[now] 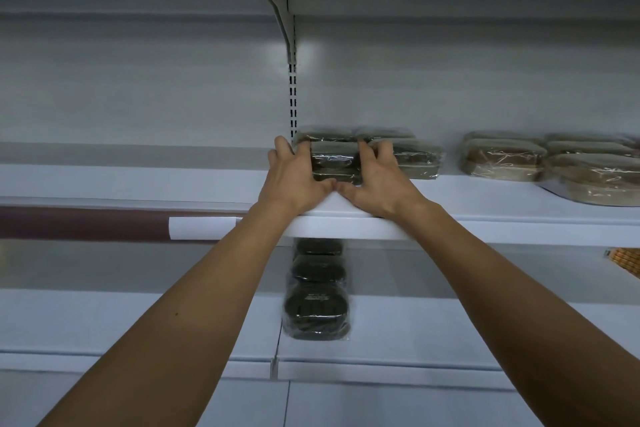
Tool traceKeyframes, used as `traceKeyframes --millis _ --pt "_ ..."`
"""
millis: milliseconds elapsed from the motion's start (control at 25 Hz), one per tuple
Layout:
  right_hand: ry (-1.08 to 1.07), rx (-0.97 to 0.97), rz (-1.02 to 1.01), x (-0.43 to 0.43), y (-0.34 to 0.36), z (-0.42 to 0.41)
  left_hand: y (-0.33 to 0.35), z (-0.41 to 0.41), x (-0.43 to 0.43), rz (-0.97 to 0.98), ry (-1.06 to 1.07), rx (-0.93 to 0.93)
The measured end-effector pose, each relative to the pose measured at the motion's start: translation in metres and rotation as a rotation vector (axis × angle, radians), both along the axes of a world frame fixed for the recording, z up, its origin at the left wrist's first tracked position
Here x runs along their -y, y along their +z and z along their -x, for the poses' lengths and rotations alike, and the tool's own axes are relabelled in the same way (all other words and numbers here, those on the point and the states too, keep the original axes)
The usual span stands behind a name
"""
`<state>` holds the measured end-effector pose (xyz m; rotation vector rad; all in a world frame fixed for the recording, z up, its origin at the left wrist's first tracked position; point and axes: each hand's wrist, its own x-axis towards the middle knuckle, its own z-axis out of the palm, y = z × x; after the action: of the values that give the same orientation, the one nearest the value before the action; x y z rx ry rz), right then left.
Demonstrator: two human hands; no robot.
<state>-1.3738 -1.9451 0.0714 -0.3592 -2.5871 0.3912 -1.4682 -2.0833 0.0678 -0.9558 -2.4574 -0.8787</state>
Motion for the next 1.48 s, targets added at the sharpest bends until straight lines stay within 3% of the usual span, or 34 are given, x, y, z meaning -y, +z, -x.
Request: traceKeyframes --millis 280,760,1120,1480 --pt "0.031 -0.080 0.030 0.009 -0.006 -0.029 0.000 -0.024 0.024 0.023 -0.150 0.018" --pt "0.105 -0.136 -0.126 0.046 -0.020 -0.130 -0.018 -0.115 0.079 -0.037 -0.175 -0.090" --pt "0.098 -0.120 -0.070 0.057 -0.051 -0.194 -0.058 -0.170 0.093 -0.042 -0.143 -0.205" --pt "0.060 0.052 -0.011 0.035 -0.118 -0.208 -0.141 -0.176 0.067 0.036 -0.212 -0.007"
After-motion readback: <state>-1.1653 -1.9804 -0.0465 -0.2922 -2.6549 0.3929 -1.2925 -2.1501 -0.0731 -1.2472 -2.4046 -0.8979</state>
